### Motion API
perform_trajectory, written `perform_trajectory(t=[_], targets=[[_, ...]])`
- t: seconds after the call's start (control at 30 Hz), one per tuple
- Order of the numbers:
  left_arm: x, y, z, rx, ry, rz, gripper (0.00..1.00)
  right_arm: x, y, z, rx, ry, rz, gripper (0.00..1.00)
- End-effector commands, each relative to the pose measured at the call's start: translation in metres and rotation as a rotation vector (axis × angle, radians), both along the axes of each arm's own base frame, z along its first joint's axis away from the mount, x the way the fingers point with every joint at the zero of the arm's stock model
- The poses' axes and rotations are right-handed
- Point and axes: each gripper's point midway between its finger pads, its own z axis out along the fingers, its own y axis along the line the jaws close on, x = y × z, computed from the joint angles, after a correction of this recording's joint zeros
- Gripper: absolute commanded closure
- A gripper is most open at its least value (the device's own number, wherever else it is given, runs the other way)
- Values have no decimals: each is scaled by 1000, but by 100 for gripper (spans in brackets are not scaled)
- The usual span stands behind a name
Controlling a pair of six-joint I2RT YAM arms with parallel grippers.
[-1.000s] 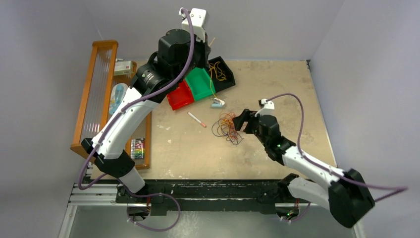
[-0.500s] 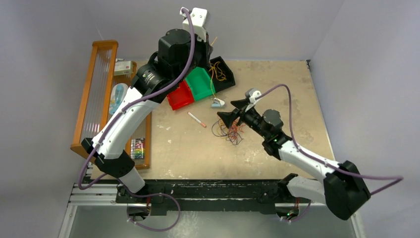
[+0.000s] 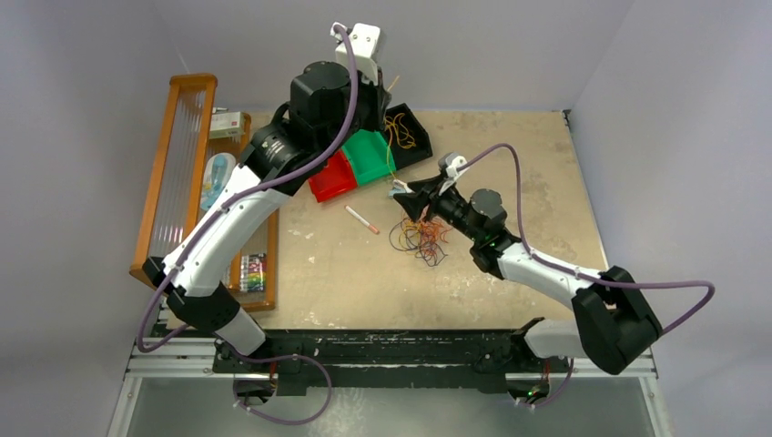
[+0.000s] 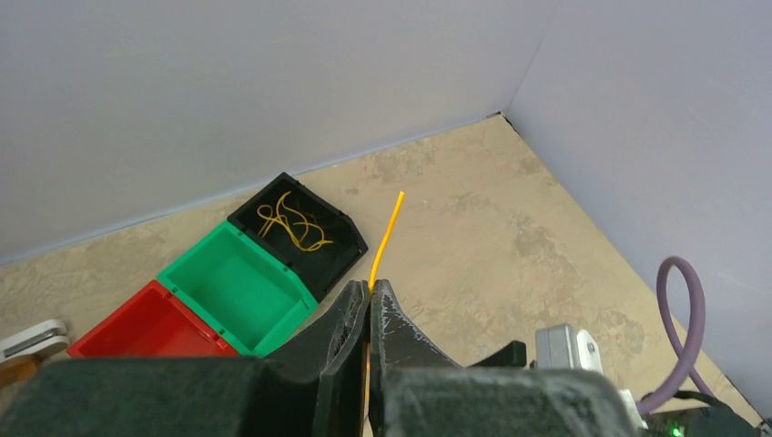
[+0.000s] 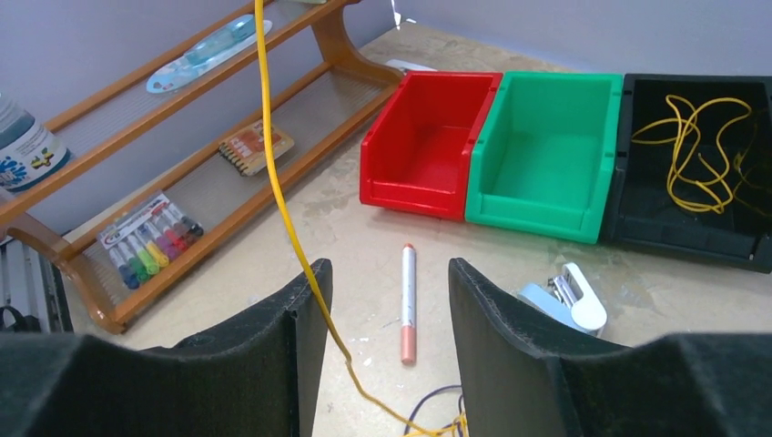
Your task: Untangle the cables
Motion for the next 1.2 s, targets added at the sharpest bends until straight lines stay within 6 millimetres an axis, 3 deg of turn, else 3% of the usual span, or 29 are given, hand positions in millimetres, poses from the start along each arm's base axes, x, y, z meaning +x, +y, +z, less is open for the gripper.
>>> perform_trajectory(t=[0.0, 0.1, 0.17, 0.3, 0.37, 0.4, 0.47, 0.57, 0.67, 0.73, 0.93, 1.07, 1.17], targets=[[-18, 4, 33, -98, -79, -48, 100, 9, 15, 48, 90, -108, 36, 49], [-20, 8, 30, -104, -76, -40, 100, 14, 22, 47, 87, -97, 58, 60], [-20, 12, 28, -104, -74, -24, 100, 15, 25, 45, 80, -82, 69, 76], [-16, 25, 1, -108, -32, 41, 100, 17, 12, 57, 86, -62, -3, 100], [-7, 33, -23, -120, 12, 75, 100, 16, -2, 68, 98, -51, -69, 100], [-3, 35, -36, -133, 38, 81, 95, 17, -10, 72, 109, -27, -116, 100], [6, 42, -61, -177, 87, 77, 78, 25, -26, 77, 111, 37, -222, 100], [9, 40, -94, -219, 136, 40, 46, 39, -46, 75, 74, 173, -380, 100], [3, 28, -123, -239, 164, -23, 32, 48, -62, 77, 74, 254, -478, 100], [-2, 24, -144, -243, 184, -56, 28, 53, -69, 78, 92, 286, -507, 100], [-18, 12, -164, -287, 125, -183, 27, 64, -82, 87, 163, 342, -515, 100], [-35, -7, -166, -316, 38, -295, 27, 70, -80, 86, 169, 371, -492, 100], [-41, -27, -184, -274, 29, -318, 27, 73, -78, 87, 176, 391, -470, 100]])
